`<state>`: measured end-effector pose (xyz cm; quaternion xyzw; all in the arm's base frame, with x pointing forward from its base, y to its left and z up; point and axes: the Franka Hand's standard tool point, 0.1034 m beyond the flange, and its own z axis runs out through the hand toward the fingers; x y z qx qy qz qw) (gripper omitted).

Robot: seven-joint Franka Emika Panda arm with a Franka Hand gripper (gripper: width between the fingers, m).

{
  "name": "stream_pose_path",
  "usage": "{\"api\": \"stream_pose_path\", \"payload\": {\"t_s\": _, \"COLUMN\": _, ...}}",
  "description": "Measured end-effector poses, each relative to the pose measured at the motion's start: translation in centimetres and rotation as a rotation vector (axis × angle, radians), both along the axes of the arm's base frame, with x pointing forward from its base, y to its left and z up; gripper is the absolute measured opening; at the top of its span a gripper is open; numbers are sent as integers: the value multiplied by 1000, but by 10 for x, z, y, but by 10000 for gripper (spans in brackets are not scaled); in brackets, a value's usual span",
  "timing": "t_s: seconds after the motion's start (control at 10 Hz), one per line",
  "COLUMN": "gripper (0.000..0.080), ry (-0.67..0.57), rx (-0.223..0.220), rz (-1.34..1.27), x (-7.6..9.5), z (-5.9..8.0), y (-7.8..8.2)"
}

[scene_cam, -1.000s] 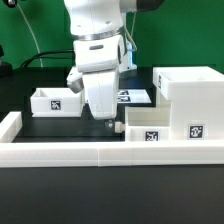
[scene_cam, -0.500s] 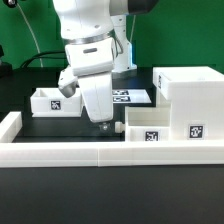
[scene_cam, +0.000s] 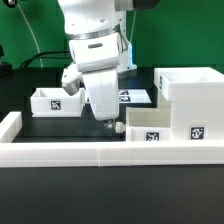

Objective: Assemble drawer

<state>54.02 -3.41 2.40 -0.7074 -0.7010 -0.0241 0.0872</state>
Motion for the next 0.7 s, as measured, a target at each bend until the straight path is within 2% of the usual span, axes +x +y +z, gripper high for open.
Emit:
{"api": "stream_pose_path", "payload": {"t_s": 0.2, "gripper": 649, "ry": 9, "rx": -8, "rz": -71, "x": 1, "z": 0, "y": 3}}
{"api": "stream_pose_path", "payload": {"t_s": 0.5, "gripper": 649, "ry": 7, "rx": -8, "rz": -73, "x": -8, "z": -7, "y": -2}}
{"api": "stream_pose_path", "payload": {"t_s": 0.7, "gripper": 649, "ry": 13, "rx": -12, "rz": -109, "x": -7, "z": -6, "y": 7}}
